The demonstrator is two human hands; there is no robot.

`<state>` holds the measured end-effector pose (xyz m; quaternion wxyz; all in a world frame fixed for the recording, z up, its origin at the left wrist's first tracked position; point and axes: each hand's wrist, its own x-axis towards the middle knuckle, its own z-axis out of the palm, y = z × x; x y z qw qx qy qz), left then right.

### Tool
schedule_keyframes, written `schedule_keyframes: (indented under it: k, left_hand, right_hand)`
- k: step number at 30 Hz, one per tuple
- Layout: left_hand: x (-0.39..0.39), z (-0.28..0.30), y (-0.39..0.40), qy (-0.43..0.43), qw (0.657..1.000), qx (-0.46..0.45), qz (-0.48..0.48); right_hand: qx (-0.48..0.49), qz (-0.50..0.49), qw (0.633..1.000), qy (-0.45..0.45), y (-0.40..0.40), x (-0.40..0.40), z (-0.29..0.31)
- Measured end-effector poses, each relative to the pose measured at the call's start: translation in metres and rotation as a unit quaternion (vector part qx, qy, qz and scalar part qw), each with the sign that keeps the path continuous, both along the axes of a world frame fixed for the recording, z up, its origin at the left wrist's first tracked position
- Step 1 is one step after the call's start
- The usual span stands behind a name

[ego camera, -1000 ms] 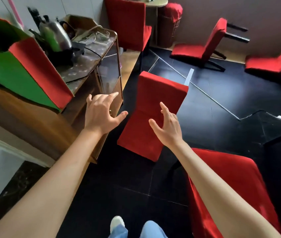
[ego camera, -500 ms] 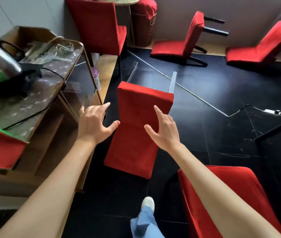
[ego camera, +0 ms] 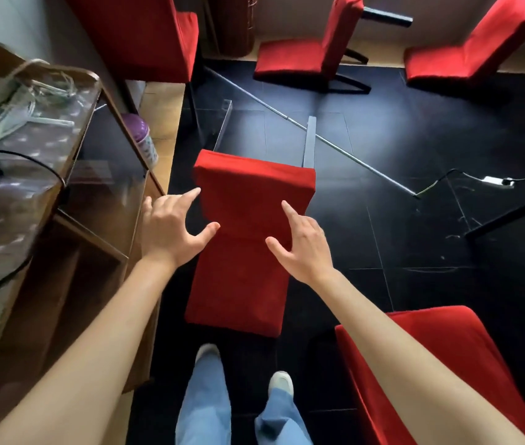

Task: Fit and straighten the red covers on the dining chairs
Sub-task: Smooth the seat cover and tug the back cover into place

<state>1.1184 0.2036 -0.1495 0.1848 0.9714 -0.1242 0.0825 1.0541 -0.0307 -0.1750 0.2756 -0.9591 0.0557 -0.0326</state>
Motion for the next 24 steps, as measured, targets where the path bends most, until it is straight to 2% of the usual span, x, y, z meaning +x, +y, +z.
schedule_keyframes:
  k: [9, 14, 24]
  left_hand:
    - [0.082, -0.013, 0.006, 0.011, 0.997, -0.012, -0.079]
    - [0.106, -0.016, 0.001, 0.013, 0.995, -0.016, -0.1]
    - [0.154, -0.012, -0.03, 0.007, 0.999, -0.032, -0.038]
  right_hand:
    - [0.015, -0.089, 0.996, -0.001, 0.02, 0.041, -0.011]
    - [0.011, -0.103, 0.995, -0.002, 0.024, 0.061, -0.011]
    - [-0.001, -0.052, 0.999, -0.015, -0.018, 0.139, -0.004]
